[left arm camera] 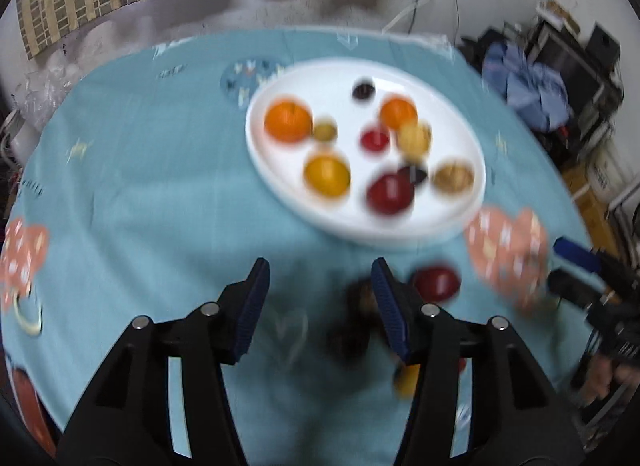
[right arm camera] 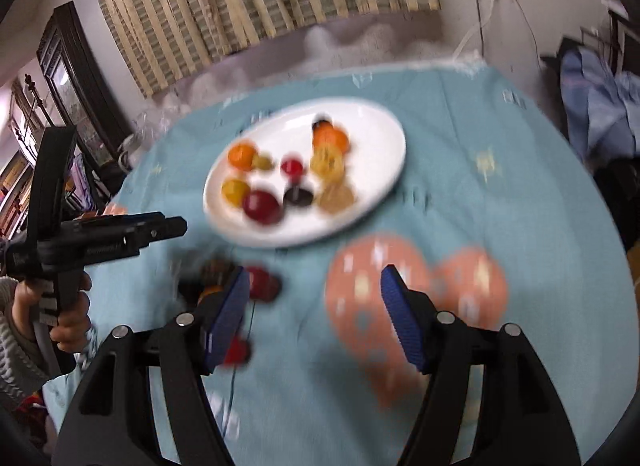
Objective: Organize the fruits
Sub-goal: 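Grasp a dark purple plum with the left tool while the right tool grasps a red cherry tomato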
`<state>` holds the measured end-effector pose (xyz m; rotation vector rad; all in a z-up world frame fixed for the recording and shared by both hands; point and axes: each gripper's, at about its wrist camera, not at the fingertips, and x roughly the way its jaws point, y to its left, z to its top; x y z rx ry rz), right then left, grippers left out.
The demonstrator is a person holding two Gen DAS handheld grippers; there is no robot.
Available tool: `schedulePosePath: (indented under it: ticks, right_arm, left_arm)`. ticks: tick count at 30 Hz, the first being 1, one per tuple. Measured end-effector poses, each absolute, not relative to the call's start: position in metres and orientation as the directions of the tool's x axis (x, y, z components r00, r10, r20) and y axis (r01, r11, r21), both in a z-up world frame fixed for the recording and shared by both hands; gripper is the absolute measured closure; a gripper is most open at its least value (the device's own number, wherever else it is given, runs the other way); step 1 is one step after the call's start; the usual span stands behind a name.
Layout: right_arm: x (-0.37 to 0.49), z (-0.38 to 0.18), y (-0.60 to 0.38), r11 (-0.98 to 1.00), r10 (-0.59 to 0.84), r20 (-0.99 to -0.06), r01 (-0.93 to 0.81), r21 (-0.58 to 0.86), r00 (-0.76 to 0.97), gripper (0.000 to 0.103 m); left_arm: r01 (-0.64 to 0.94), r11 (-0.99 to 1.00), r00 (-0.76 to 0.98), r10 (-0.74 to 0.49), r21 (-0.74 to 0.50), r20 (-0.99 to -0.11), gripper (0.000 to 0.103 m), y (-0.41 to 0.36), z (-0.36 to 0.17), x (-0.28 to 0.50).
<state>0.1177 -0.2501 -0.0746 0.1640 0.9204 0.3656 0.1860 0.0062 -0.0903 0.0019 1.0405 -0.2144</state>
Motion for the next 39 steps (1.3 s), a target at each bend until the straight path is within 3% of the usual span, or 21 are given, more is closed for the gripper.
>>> schedulePosePath:
  ticks: [10, 39]
  right_arm:
    - [0.078, -0.08, -0.25, 0.922, 0.385, -0.788, -0.233, 0.308, 0.481, 0.035]
    - [0.076, -0.078, -0.24, 0.915, 0.397, -0.79, -0.271, 0.299, 0.468, 0.035]
  left_arm:
    - [0.186, 0.974, 0.425, -0.202, -0.133, -0.882, 0.059, 0.01, -0.122, 0.156]
    - [0.131, 0.972, 0.393, -0.232, -0.196, -0.89, 0.06, 0.018, -0.132, 0.159]
